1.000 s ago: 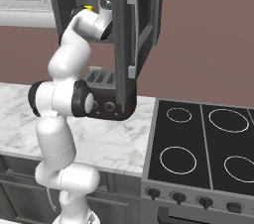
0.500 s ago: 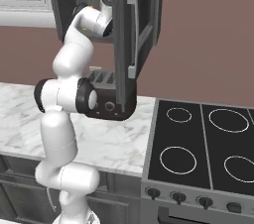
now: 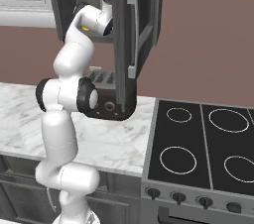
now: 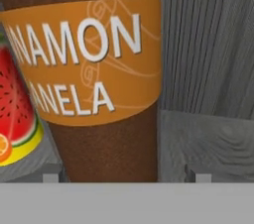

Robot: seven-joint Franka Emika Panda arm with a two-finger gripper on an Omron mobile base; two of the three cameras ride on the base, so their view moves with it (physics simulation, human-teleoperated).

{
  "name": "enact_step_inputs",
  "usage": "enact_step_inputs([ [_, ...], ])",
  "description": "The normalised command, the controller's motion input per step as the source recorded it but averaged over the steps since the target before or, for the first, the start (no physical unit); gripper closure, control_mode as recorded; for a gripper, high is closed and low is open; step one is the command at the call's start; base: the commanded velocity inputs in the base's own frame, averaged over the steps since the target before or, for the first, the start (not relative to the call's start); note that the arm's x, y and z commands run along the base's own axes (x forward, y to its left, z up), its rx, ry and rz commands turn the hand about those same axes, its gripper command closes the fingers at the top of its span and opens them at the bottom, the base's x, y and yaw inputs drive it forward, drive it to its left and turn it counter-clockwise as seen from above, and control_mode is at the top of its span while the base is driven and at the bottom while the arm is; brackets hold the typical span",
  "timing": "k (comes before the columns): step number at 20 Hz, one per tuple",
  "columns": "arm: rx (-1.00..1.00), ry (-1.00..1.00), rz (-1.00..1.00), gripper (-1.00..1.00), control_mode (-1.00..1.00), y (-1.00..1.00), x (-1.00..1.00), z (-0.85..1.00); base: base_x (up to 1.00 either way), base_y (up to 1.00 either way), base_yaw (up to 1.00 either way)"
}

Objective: Take the cinnamon bottle from the cabinet and place it on the dining table, next to the plate with the cupcake. Then take the chocolate from the dining counter and place it on the cupcake plate.

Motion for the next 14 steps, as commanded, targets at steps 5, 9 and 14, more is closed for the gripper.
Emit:
enact_step_inputs([
  [5, 0.01, -0.07, 0.0, 1.0, -1.0, 0.0, -0.08, -0.1, 0.0, 0.0, 0.0],
  [9, 0.01, -0.12, 0.0, 1.0, -1.0, 0.0, -0.24, -0.06, 0.0, 0.0, 0.0],
  [14, 0.0, -0.01, 0.0, 1.0, -1.0, 0.02, -0.59, 0.01, 0.0, 0.0, 0.0],
])
